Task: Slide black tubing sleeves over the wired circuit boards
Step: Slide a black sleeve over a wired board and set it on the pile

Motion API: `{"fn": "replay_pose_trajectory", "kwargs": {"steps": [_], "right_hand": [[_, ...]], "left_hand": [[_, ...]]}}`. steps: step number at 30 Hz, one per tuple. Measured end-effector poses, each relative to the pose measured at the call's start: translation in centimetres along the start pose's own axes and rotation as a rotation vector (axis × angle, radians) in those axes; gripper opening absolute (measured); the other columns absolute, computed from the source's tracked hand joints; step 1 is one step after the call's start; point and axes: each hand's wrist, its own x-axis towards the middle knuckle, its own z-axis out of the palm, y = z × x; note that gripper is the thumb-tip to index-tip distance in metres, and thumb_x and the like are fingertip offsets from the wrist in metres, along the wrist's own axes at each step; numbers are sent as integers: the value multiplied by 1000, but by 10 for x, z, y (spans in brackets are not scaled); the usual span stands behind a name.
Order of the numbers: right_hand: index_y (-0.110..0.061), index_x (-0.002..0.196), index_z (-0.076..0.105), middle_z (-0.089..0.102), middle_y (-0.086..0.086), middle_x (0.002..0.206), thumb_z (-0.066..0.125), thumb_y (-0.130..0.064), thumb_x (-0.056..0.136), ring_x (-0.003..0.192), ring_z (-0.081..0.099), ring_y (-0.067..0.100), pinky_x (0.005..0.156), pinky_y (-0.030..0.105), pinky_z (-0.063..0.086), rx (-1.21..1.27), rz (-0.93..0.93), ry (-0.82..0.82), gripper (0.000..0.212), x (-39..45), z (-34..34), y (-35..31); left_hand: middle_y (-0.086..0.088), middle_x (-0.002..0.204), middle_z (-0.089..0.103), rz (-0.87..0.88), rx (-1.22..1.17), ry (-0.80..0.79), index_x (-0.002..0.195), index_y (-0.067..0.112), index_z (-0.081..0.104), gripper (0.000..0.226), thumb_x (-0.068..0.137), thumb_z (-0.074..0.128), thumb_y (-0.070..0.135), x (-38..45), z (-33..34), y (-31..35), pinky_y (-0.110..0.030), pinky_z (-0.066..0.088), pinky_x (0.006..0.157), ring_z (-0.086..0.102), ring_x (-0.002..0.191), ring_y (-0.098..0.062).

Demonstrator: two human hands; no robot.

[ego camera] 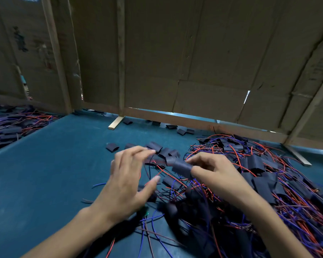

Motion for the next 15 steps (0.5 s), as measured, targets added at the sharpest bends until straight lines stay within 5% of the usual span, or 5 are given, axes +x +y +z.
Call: {"fn": "replay_pose_trajectory", "kwargs": {"steps": [3, 6, 8, 10, 15], "right_hand": [[-23, 85, 71, 74, -3, 72, 52, -38, 66, 61, 63, 5, 64, 32, 52, -36, -26, -125, 31, -3, 6, -3], [-26, 95, 70, 74, -7, 77, 58, -25, 74, 61, 69, 11, 56, 35, 56, 20, -36, -224, 24, -6, 18, -3], [-28, 109, 69, 74, -13, 85, 73, -23, 82, 64, 70, 7, 55, 27, 53, 20, -75, -270, 28, -8, 21, -1], [-30, 118, 71, 73, -20, 95, 82, -32, 82, 81, 70, -2, 71, 20, 53, -103, -191, -236, 38, -5, 19, -3], [-28, 108, 77, 73, -17, 91, 85, -37, 79, 84, 65, -2, 78, 21, 50, -258, -317, -128, 31, -9, 16, -3]], "left_hand": [[1, 139, 54, 272, 218, -76, 138, 20, 56, 47, 96, 56, 42, 3, -2, 2, -40, 36, 106, 48, 134, -24], [-2, 99, 67, 422, 172, -117, 115, 11, 70, 27, 102, 48, 22, 1, -1, 6, -40, 52, 80, 64, 90, -25], [-5, 91, 60, 360, 64, -169, 112, 9, 69, 28, 104, 44, 20, 0, -2, 6, -39, 52, 67, 59, 77, -26], [-5, 94, 56, 263, -2, -183, 116, 8, 66, 26, 103, 46, 18, -1, -1, 10, -41, 52, 67, 58, 77, -25], [-2, 99, 60, 274, 54, -127, 114, 7, 65, 25, 102, 50, 23, 2, -18, 8, -30, 49, 78, 61, 87, -21]]}}
